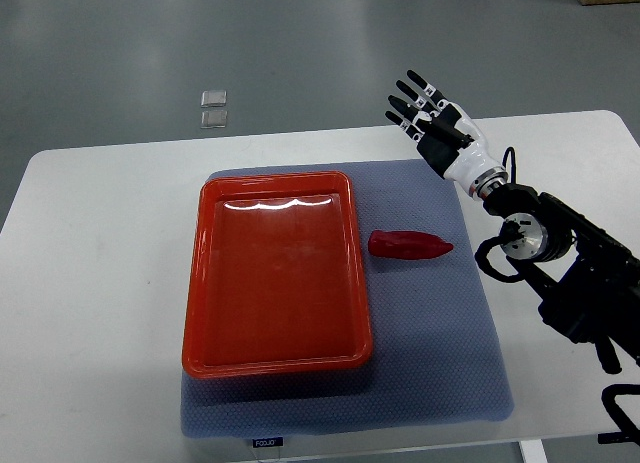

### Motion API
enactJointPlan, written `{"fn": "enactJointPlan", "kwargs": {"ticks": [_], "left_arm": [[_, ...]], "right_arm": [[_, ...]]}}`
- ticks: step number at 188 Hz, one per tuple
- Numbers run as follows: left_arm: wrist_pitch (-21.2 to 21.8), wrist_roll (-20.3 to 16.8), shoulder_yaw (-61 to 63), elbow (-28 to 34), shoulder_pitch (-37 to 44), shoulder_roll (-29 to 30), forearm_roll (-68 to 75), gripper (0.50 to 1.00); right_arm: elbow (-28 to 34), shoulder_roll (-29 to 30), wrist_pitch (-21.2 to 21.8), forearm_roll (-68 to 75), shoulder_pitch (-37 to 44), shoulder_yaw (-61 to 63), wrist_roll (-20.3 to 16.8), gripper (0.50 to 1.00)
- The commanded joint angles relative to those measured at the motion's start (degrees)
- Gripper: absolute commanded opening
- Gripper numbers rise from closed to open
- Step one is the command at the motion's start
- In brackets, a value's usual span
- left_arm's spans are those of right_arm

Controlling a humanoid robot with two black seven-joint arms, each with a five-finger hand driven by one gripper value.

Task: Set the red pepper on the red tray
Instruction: 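Lower the right hand down onto the red pepper beside the tray, then close the right hand fingers around the red pepper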

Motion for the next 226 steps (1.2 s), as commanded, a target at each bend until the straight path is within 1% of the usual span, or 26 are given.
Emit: {"fn": "enactJointPlan", "kwargs": {"ticks": [1,11,29,40,61,76,93,109,118,133,204,226], "left_arm": [[0.0,0.0,0.0,0.0,0.0,0.0,0.0,1.000],[0.0,0.0,0.0,0.0,0.0,0.0,0.0,1.000],[0.0,0.0,0.0,-0.1,0.0,0.0,0.0,1.000],[0.0,0.0,0.0,-0.1,0.0,0.0,0.0,1.000],[0.0,0.0,0.0,-0.1,0.0,0.0,0.0,1.000],[0.0,0.0,0.0,-0.1,0.0,0.0,0.0,1.000],[0.0,0.0,0.0,-0.1,-0.1,0.0,0.0,1.000],[0.0,0.0,0.0,0.0,-0.1,0.0,0.0,1.000],[0.0,0.0,0.0,0.0,-0.1,0.0,0.0,1.000],[0.0,0.0,0.0,0.1,-0.1,0.0,0.0,1.000],[0.0,0.1,0.0,0.4,0.0,0.0,-0.1,1.000],[0.0,0.0,-0.1,0.4,0.0,0.0,-0.1,1.000]], "right_arm": [[2.0,-5.9,2.2,-6.6,4.9,-10.9,-0.2,0.921],[3.7,-9.5,3.7,-8.7,8.4,-16.8,-0.2,0.921],[7.1,-14.7,5.1,-12.3,15.1,-27.5,-0.4,0.921],[9.2,-17.8,5.5,-15.5,20.6,-36.4,-1.6,0.921],[12.3,-19.8,5.4,-20.2,28.0,-49.0,-4.8,0.921],[13.0,-19.9,4.7,-21.8,30.4,-53.9,-6.9,0.921],[13.1,-19.1,3.6,-22.0,30.7,-55.0,-8.3,0.919],[13.0,-18.1,1.8,-22.1,30.2,-55.2,-8.4,0.919],[12.8,-17.0,-0.1,-22.4,30.2,-55.7,-8.4,0.919],[12.6,-16.6,-1.5,-23.3,30.0,-57.0,-8.4,0.917],[12.4,-16.7,-3.0,-25.8,26.9,-58.0,-8.4,0.913],[12.2,-16.8,-3.5,-27.8,26.1,-58.0,-8.3,0.895]]}}
